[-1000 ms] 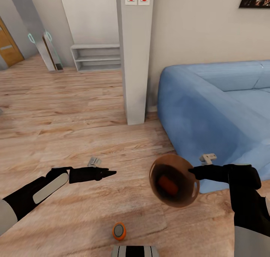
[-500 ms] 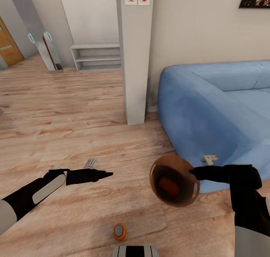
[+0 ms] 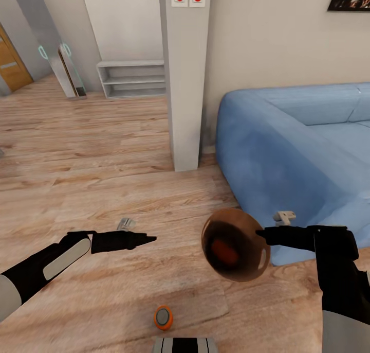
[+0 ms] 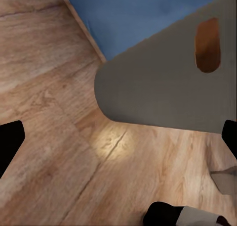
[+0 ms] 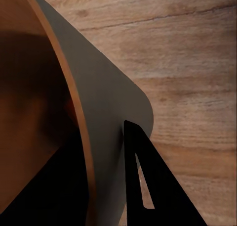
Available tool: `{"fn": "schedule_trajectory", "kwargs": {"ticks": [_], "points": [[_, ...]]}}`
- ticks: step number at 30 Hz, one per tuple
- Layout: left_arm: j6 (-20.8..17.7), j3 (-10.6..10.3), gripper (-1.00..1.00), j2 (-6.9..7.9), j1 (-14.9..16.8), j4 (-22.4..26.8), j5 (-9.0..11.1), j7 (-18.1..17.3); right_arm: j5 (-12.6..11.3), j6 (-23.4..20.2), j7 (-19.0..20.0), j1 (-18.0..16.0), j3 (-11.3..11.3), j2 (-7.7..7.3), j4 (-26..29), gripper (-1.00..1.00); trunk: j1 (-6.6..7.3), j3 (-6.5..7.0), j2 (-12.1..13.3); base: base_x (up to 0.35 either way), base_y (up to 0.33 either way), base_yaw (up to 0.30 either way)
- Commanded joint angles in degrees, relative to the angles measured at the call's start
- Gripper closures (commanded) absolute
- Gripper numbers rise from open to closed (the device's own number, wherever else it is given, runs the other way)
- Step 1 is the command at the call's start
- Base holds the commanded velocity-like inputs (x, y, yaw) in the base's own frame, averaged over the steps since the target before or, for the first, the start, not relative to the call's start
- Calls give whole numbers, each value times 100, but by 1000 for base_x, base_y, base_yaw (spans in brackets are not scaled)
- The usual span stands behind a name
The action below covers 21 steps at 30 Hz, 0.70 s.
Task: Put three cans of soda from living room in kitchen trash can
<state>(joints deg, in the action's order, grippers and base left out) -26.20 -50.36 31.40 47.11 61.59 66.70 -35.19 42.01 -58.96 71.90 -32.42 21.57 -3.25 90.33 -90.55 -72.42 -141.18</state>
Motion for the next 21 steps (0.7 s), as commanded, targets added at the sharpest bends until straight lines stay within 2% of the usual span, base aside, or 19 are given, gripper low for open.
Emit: {"fn": "schedule_trajectory", "kwargs": {"ticks": [1,8,14,21], "points": [[-3,0,-100,1,0,16,0,0,-123,-104,26,-1,-4,1,2,100,1,1,0,0,0,0],[-188,11,-100,-10,0,96,-7,16,-123,-104,26,-1,-4,-20,2,100,1,1,0,0,0,0],[-646,33,-100,-52,0,92,-7,61,-123,-104,26,0,-4,-18,2,100,1,1,0,0,0,0],[-654,40,-100,-61,1,99,-13,83,-123,-104,26,1,-4,-17,2,100,1,1,0,0,0,0]]}}
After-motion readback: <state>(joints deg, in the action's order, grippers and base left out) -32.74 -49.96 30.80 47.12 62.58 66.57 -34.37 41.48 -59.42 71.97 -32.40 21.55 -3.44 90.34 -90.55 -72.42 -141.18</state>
